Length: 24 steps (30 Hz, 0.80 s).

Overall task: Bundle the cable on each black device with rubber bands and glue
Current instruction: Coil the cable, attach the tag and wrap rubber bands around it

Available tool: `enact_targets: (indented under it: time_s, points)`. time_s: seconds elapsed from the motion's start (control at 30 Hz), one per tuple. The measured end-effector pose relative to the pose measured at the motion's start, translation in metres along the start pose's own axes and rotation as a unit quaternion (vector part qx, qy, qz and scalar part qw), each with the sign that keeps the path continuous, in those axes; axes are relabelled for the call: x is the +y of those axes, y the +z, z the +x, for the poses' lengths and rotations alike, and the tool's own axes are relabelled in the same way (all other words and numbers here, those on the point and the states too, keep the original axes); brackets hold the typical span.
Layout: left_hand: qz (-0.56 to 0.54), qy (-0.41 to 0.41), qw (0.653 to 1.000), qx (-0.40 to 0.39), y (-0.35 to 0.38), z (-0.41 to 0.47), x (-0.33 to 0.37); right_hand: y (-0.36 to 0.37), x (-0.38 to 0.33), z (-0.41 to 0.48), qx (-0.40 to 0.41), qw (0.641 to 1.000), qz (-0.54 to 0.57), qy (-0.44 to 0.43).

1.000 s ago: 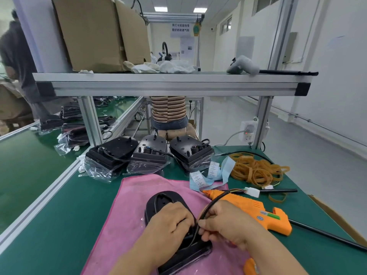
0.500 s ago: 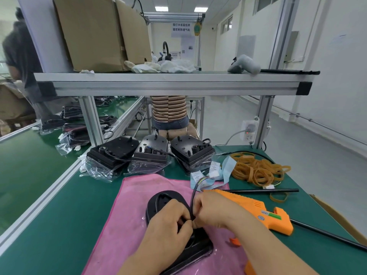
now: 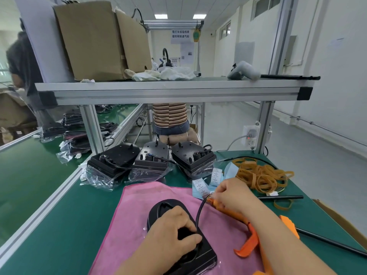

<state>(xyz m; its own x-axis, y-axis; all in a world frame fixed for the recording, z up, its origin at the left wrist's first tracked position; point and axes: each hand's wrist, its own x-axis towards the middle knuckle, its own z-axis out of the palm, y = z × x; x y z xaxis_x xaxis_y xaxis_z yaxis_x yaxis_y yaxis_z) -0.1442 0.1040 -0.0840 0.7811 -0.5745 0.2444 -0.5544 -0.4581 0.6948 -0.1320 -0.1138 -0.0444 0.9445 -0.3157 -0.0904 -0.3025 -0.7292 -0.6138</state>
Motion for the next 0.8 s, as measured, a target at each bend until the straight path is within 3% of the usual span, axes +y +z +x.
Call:
enact_targets:
  time_s: [0.13, 0.3, 0.43, 0.63, 0.7, 0.8]
  points:
    - [-0.009, -0.037, 0.998, -0.05, -0.01, 0.01, 0.006, -0.01, 0.009, 0.026, 0.094, 0.992, -0.078, -0.005]
    - [-0.05, -0.059, 0.997, 0.023, -0.002, 0.008, 0.007, -0.001, 0.015, 0.047, 0.035, 0.99, -0.137, -0.004]
    - [-0.062, -0.067, 0.993, 0.078, 0.0, 0.013, 0.007, 0.009, 0.013, 0.053, 0.038, 0.994, -0.1, -0.028]
    - [-0.062, -0.087, 0.99, 0.094, 0.0, 0.024, 0.009, 0.032, -0.003, 0.056, 0.016, 0.993, -0.113, -0.043]
    - [-0.062, -0.093, 0.988, 0.107, -0.001, 0.027, 0.007, 0.032, -0.002, 0.058, 0.01, 0.998, -0.053, -0.043]
    - [-0.059, -0.102, 0.984, 0.135, -0.007, 0.035, 0.004, 0.023, -0.002, 0.054, 0.003, 0.984, 0.169, -0.064]
